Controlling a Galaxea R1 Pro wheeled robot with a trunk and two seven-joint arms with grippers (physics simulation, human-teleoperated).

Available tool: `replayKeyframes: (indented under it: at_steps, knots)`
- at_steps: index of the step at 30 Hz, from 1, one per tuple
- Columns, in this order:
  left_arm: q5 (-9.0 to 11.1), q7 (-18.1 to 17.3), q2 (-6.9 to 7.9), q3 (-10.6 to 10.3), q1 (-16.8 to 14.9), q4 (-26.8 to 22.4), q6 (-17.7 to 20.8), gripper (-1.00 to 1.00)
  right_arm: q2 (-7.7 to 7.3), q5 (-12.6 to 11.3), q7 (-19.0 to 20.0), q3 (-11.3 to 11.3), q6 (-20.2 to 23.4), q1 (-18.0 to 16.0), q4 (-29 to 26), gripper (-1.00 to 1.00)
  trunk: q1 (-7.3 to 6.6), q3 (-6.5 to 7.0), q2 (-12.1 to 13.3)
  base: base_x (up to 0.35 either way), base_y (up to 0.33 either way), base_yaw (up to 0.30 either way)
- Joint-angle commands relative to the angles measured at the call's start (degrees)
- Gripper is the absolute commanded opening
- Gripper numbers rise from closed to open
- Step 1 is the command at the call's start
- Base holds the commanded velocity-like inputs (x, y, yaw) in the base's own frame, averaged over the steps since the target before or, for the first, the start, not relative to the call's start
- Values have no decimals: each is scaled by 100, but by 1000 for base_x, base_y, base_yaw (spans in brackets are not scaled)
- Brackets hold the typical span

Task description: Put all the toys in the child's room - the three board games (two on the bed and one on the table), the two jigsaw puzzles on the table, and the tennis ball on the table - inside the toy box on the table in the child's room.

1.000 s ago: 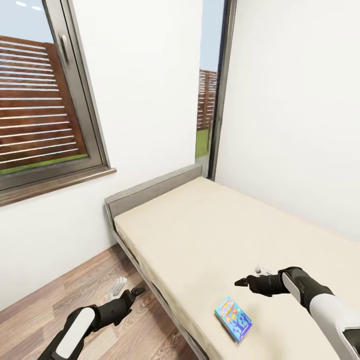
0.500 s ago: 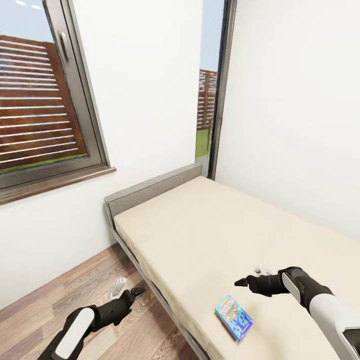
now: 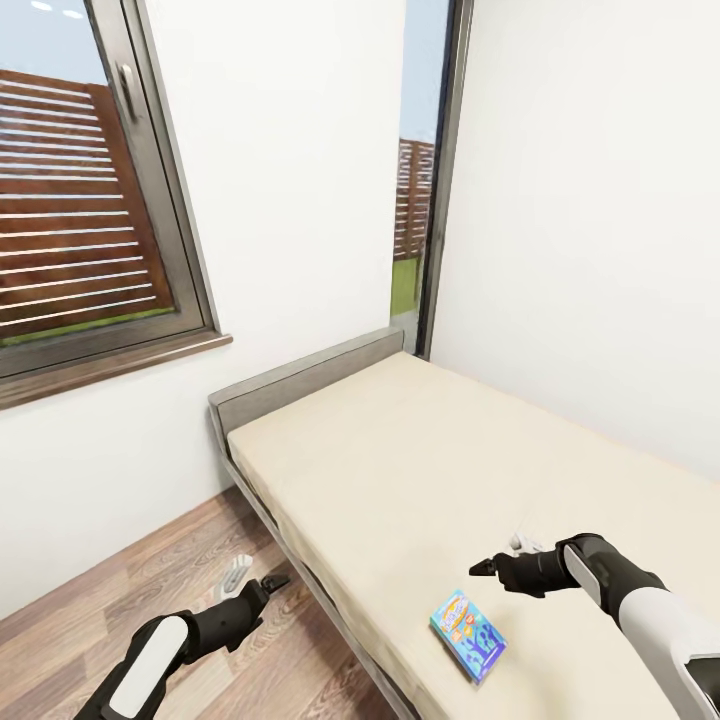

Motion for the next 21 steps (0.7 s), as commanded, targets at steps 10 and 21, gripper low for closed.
replayKeyframes:
  at_steps: [10, 21]
  knots:
    - [13, -5, 4, -8, -2, -2, 10, 100, -15, -55, -3, 57, 65, -3, -5, 100, 110, -95, -204, 0, 0, 0]
    - [12, -6, 7, -8, -2, -2, 10, 100, -46, -41, 15, 102, 532, -3, 11, 100, 351, -293, -645, 0, 0, 0]
